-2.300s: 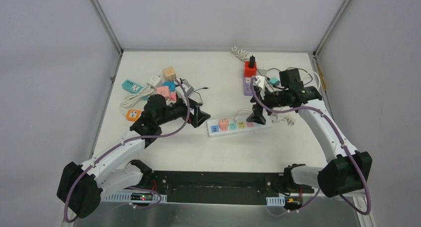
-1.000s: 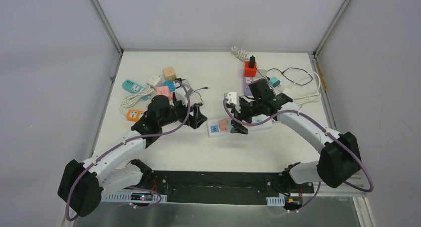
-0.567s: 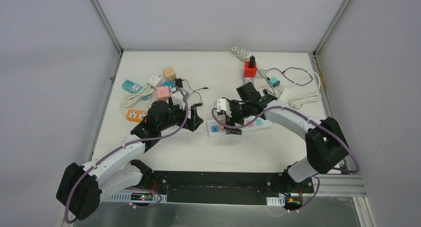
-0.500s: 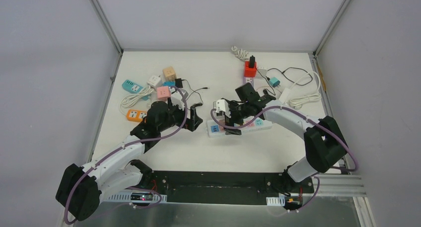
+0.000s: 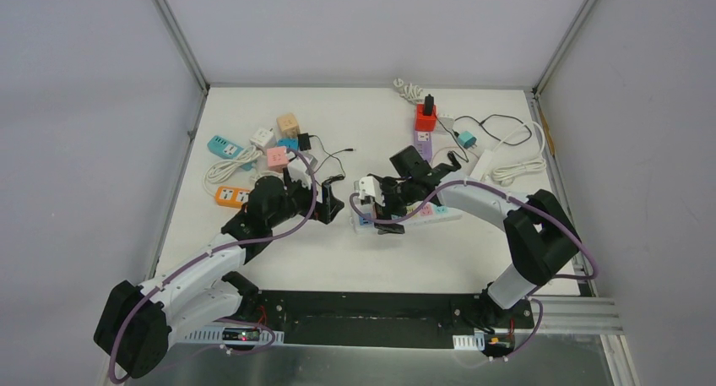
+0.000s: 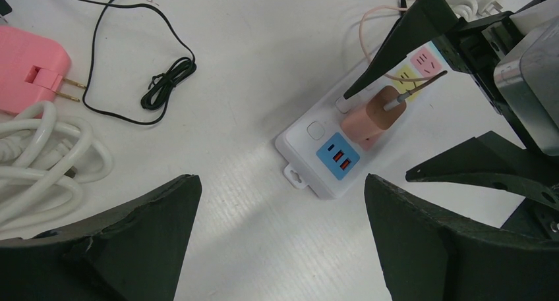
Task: Pull the plug off the socket
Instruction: Remove the plug from the socket.
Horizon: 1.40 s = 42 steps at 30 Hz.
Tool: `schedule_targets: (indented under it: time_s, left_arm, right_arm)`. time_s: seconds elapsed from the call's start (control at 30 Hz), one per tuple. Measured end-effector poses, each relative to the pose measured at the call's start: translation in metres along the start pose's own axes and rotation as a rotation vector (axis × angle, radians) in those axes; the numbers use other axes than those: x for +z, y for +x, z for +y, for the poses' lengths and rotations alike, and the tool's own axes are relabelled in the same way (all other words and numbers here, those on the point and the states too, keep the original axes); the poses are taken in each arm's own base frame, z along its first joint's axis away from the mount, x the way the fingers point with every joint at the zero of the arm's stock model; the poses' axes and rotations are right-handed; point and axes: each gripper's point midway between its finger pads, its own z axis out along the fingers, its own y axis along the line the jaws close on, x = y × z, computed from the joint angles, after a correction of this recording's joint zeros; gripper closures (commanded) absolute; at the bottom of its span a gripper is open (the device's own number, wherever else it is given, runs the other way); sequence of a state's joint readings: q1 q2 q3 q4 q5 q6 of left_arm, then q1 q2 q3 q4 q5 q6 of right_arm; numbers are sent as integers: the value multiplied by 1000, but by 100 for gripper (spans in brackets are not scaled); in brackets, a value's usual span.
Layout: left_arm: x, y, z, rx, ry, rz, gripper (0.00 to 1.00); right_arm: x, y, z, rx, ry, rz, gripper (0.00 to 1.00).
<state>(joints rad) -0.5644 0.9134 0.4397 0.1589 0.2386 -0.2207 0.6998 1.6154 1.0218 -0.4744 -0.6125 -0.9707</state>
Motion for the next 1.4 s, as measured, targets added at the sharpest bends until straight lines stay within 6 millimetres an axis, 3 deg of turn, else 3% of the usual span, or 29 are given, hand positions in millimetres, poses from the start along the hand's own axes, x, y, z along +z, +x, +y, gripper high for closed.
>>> schedule_targets:
  time_s: [0.43,0.47,0.5,0.53,0.67,0.8,1.03,1.13,1.17,1.4]
  left_arm:
    - [1,-5,-7,9,45,-34,1]
    - [1,-6,-8,10,47,-36,1]
    - [1,-5,-8,10,50,-36,1]
    - [1,-5,-9,10,54,-35,1]
    - [1,-4,-11,11,67,-32,1]
    - [1,-4,-12,11,71,-31,1]
    - [4,1,-14,10,92,-16,1]
    - [6,6,-16,13,116,-17,1]
    - [7,8,-17,18,126,-21,1]
    - [3,27,-25,135,240,-127,1]
  right_arm:
    - [1,-1,1,-5,-4,0,0]
    - [1,-2,1,-5,-4,-1,47]
    - [1,-2,1,-5,-4,-1,60]
    - [0,1,-3,-13,13,18,60]
    - [-4,6,-17,-13,72,75,45]
    - [-5,12,-24,-2,100,111,47]
    - [-4,17,-21,21,91,129,66]
    - [-4,17,-20,24,82,134,87]
    - [-5,17,-20,23,81,135,99]
    - [-10,23,-16,24,38,126,100]
